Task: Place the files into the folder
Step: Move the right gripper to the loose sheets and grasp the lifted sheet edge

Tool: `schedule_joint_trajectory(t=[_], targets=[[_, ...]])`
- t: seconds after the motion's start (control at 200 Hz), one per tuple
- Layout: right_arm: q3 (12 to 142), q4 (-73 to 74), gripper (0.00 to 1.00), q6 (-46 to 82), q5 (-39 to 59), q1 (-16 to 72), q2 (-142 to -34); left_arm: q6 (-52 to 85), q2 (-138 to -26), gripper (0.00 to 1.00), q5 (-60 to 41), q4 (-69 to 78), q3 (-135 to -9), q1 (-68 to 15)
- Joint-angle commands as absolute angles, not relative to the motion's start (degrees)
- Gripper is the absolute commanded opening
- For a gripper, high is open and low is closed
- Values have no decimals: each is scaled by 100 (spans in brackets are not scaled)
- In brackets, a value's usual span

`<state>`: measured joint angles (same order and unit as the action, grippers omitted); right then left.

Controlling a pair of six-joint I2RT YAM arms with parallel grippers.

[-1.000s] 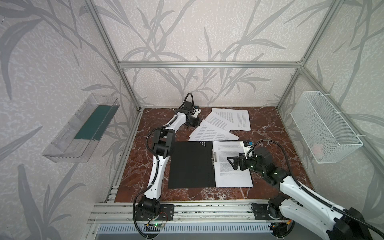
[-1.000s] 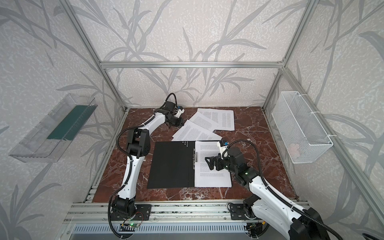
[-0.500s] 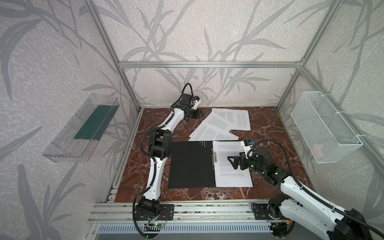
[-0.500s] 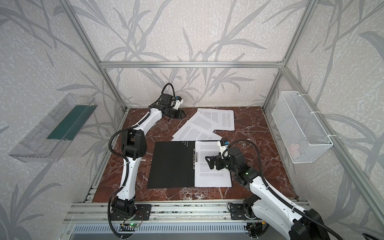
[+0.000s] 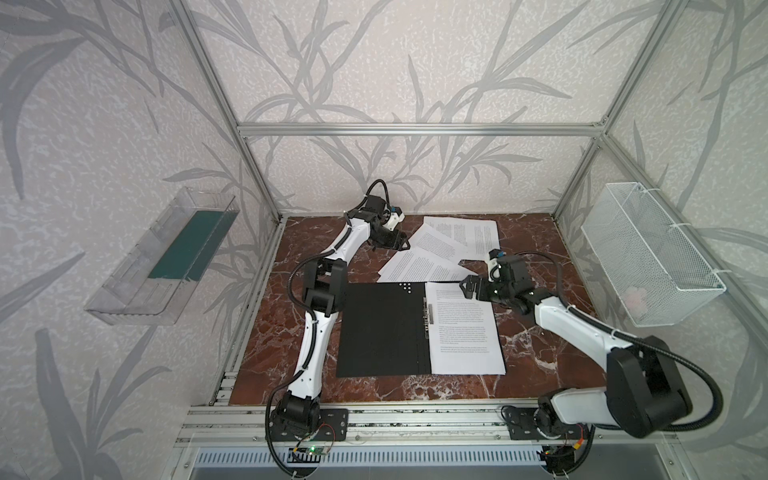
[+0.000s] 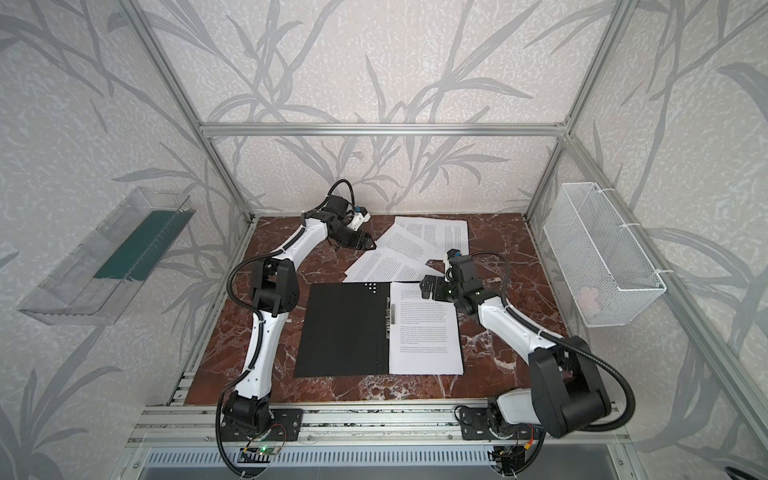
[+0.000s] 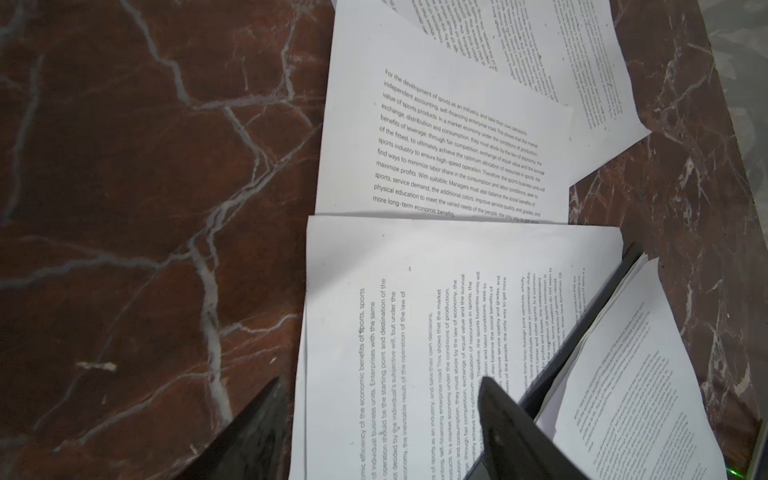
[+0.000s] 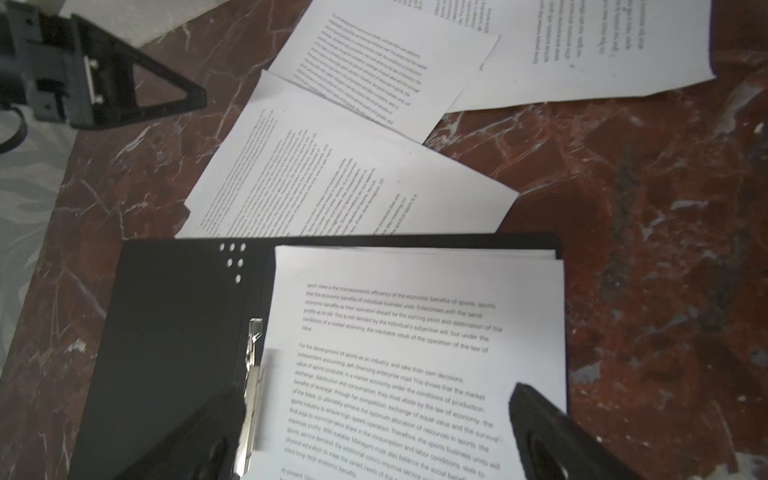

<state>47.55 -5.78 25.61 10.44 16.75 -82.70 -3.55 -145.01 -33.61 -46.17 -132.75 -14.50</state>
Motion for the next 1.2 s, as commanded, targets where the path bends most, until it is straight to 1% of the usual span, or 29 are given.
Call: schedule_joint_trajectory(t=[0.0, 0.125, 0.145, 0.365, 0.485, 0.565, 0.635, 0.785, 0.885, 1.09, 1.195], targets=[[5494, -1177, 99, 2505, 1298, 1421, -9008, -561, -14809, 73, -3694, -5057, -13713, -1278], [6127, -1412, 98, 2409, 1487, 1263, -9741, -533, -14938, 73, -3891, -5083, -13825, -1208], [6251, -1477, 98, 2393, 1523, 1242, -10005, -548, -14949, 73, -3910, -5099, -13839, -1216], [6964, -1665, 96, 2328, 1714, 1230, -10928, -544, -14915, 72, -3807, -5127, -13806, -1226], [7186, -1837, 96, 2324, 1676, 1231, -11182, -276, -14940, 70, -3758, -4999, -13731, -1235], [7320, -1962, 96, 2339, 1688, 1230, -11349, 54, -15039, 67, -3748, -4818, -13707, -1251], [7336, -1924, 96, 2371, 1750, 1230, -11416, 238, -15049, 66, -3553, -4709, -13610, -1323], [7431, -1753, 96, 2362, 2193, 1230, -11613, 439, -14867, 66, -3136, -4200, -13042, -1455], [7544, -1589, 95, 2343, 2534, 1252, -11750, 600, -14862, 66, -2947, -4047, -12940, -1403], [8095, -1689, 94, 2301, 2809, 1416, -12221, 610, -14842, 69, -3273, -4036, -13006, -1194], [8258, -1639, 94, 2394, 2818, 1481, -12363, 580, -14882, 68, -3481, -4140, -13093, -1054]])
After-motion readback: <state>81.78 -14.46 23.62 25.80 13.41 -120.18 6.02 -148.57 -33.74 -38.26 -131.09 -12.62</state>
